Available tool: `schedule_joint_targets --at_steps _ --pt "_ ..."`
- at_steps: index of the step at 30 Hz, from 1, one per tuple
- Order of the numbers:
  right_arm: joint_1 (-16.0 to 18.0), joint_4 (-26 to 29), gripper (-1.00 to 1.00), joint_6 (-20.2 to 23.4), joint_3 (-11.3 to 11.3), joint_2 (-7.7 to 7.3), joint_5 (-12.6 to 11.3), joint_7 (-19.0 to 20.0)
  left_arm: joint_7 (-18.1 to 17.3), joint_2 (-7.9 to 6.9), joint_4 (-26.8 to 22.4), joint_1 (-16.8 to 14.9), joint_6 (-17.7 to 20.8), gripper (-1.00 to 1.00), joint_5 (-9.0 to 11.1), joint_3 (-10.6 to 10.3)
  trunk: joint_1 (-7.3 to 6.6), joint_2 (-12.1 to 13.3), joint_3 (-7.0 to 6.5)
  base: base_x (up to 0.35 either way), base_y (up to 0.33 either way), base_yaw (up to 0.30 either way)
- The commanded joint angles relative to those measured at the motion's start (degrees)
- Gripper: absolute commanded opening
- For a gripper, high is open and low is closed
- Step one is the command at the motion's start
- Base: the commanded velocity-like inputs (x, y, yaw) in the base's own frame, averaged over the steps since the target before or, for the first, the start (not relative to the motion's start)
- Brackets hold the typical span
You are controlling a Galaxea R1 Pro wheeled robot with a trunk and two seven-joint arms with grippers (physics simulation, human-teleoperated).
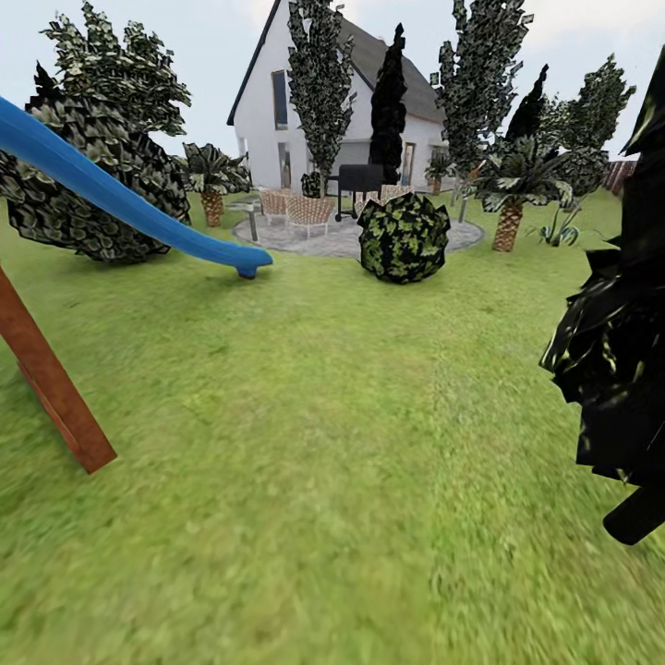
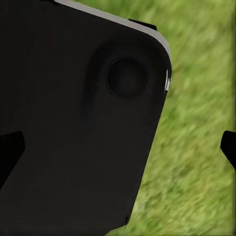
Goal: Take the three Easter eggs out of the wicker basket on the lawn in the garden, then place them on the lawn next to a single tree (choose any tree) so that all three eggs are next to the same tree and none are left in the basket.
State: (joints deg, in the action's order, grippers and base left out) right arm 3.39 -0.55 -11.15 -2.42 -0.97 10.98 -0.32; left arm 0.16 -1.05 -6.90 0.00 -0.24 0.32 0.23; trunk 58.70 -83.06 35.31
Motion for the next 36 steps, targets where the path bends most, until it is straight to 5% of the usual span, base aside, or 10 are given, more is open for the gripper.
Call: schedule_joint_targets --at_steps 1,36 --pt "0.04 -0.06 1.0 -0.18 -0.21 0.0 0.18 -0.03 0.02 0.0 -0.04 0.0 -0.03 1.0 0.03 0.02 0.03 -0.02 0.04 0.322 0.0 0.0" --pt "0.03 -0.06 1.0 -0.18 -0.21 0.01 0.27 -0.03 0.02 -0.03 -0.04 0.0 -0.03 1.0 0.03 0.04 0.03 -0.02 0.04 0.322 0.0 0.0"
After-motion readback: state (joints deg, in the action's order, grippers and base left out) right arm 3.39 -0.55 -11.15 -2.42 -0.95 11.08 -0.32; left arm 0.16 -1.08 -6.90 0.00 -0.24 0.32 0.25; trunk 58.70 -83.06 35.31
